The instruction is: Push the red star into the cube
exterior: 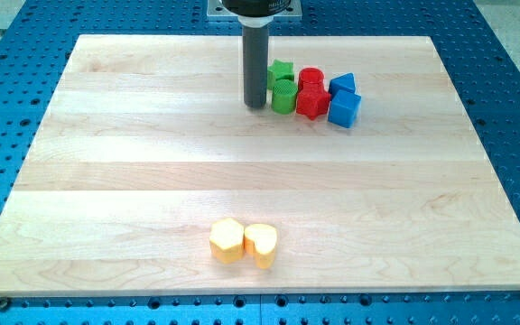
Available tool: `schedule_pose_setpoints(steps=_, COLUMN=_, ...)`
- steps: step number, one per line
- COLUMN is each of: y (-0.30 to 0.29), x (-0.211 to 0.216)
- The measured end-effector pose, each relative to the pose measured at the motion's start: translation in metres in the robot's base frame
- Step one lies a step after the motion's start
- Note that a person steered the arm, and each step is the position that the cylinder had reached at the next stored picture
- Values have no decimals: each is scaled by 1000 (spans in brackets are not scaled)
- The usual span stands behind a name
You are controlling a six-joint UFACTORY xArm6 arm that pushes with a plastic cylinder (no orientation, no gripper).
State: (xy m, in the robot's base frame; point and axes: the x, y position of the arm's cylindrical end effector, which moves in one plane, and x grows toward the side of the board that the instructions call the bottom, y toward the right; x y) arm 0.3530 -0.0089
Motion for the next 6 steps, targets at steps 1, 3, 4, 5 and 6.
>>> schedule_pose_setpoints(steps=1, y=-5, x=36)
schedule_pose_setpoints(steps=3, y=46, x=23)
schedule_pose_setpoints(steps=4, y=74, x=-15)
schedule_pose_setpoints(steps=5, y=91, x=-21)
schedule_pose_setpoints(steps=6, y=99, x=-21)
